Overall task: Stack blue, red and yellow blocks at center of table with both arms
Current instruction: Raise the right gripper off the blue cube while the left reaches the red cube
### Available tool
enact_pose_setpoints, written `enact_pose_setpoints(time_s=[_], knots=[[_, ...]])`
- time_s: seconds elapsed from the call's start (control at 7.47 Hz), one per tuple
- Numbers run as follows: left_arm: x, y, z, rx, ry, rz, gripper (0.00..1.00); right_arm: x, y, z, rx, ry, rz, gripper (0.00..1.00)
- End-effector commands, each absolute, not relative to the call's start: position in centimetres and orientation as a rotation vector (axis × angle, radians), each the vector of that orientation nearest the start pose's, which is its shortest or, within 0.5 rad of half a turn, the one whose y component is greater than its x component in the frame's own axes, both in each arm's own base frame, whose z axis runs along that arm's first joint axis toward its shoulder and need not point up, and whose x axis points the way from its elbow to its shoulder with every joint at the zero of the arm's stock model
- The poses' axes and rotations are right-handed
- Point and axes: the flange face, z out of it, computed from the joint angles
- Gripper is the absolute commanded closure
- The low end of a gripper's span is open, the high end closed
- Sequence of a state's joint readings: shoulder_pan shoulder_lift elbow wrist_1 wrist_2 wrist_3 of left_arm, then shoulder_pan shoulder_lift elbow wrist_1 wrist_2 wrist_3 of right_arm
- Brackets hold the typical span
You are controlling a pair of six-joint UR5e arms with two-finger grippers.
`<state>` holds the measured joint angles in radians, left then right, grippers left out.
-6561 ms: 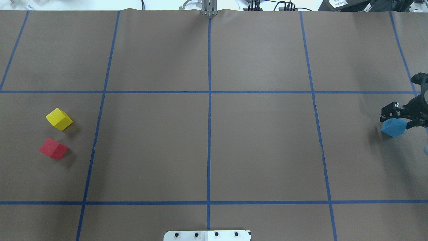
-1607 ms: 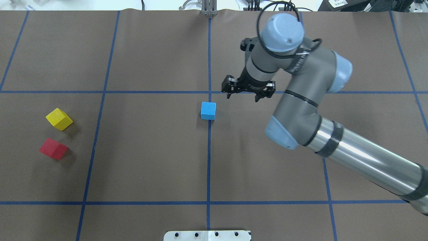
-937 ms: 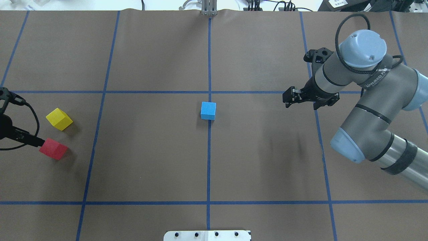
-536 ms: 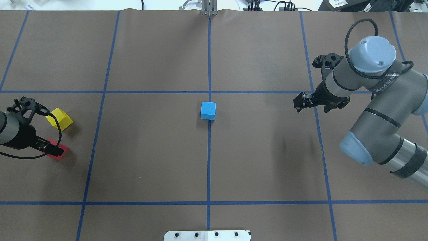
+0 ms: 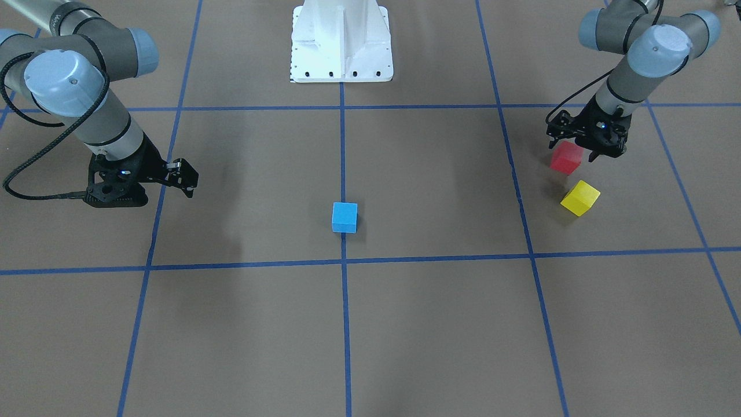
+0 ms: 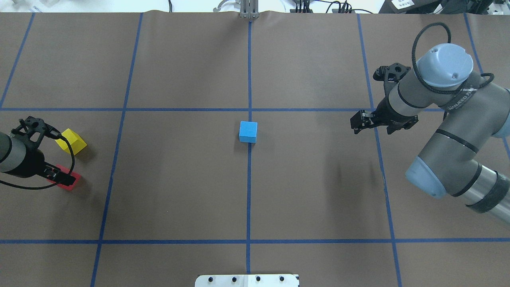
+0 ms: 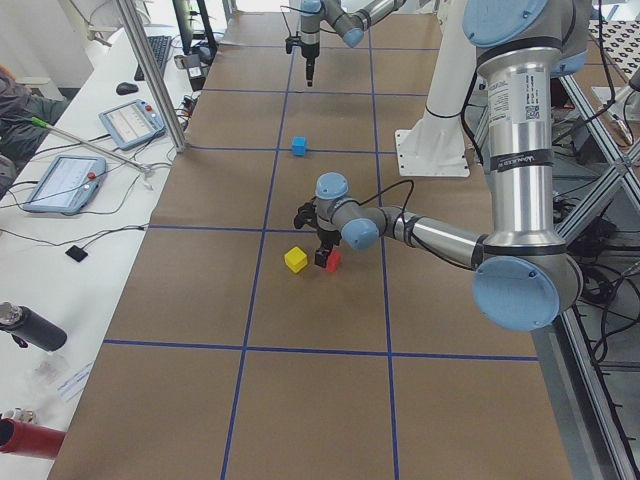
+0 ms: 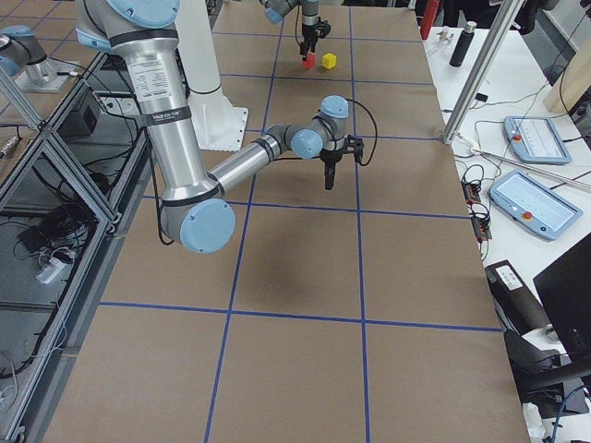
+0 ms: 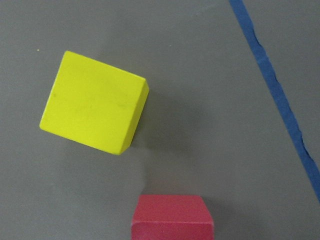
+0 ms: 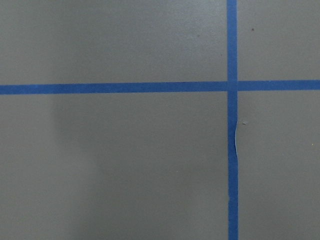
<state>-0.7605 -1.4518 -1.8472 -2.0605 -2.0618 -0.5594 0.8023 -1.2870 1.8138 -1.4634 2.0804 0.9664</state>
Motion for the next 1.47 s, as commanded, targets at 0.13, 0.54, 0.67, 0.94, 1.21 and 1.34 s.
enact_pose_setpoints(time_s=[0.13, 0.54, 0.67, 0.94, 1.21, 1.34], knots=[[28.7, -38.4, 53.7, 0.182, 0.771, 0.406, 0.01, -34.9, -48.4, 38.6, 0.025, -0.787, 0.028, 0.00], [29.0, -38.4, 54.4, 0.168, 0.763, 0.401, 0.03, -34.9, -48.4, 38.6, 0.026, -0.786, 0.028, 0.00], [29.0, -38.4, 54.4, 0.166, 0.764, 0.399, 0.07, -34.9, -48.3, 38.5, 0.027, -0.789, 0.027, 0.00], [29.8, -39.0, 53.5, 0.169, 0.778, 0.398, 0.69, -34.7, -48.2, 38.3, 0.028, -0.794, 0.026, 0.00], [30.8, -38.7, 52.7, 0.079, 0.849, 0.425, 1.00, -33.9, -48.6, 38.1, 0.031, -0.800, 0.035, 0.00], [31.2, -39.1, 48.4, -0.047, 0.906, 0.350, 1.00, -33.3, -48.4, 38.5, 0.030, -0.798, 0.041, 0.00]])
